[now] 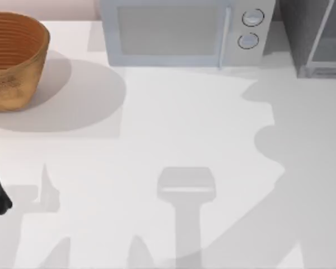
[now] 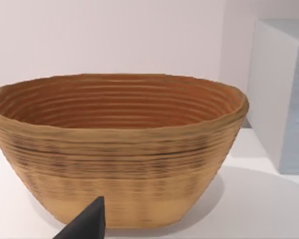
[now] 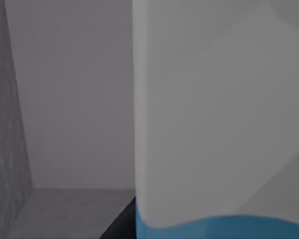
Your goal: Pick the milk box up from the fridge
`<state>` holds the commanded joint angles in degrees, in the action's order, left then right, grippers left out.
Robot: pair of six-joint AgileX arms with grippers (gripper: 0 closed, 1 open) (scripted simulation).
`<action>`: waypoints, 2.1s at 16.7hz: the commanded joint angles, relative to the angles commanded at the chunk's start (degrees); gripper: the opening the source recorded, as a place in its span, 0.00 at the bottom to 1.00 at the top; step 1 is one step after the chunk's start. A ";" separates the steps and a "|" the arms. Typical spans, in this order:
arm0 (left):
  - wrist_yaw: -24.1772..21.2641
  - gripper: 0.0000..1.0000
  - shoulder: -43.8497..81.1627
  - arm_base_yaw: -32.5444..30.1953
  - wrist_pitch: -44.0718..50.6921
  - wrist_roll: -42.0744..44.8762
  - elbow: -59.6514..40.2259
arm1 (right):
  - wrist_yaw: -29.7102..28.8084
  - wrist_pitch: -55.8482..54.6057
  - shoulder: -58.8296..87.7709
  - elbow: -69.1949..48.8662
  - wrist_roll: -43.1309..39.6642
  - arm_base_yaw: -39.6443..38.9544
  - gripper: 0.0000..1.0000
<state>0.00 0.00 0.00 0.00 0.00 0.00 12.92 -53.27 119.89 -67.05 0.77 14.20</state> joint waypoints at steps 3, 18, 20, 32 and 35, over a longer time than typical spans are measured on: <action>0.00 1.00 0.00 0.00 0.00 0.00 0.00 | 1.22 -2.75 -4.63 6.93 0.04 0.88 0.00; 0.00 1.00 0.00 0.00 0.00 0.00 0.00 | 2.79 -6.72 -17.35 24.20 0.07 2.74 0.00; 0.00 1.00 0.00 0.00 0.00 0.00 0.00 | 2.11 -4.02 -22.15 26.01 -0.05 1.72 0.00; 0.00 1.00 0.00 0.00 0.00 0.00 0.00 | -6.73 32.02 -84.57 52.31 -0.06 -7.97 0.00; 0.00 1.00 0.00 0.00 0.00 0.00 0.00 | -9.31 41.51 -100.74 59.11 -0.20 -10.53 0.00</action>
<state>0.00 0.00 0.00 0.00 0.00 0.00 3.61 -11.76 19.15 -7.94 0.57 3.67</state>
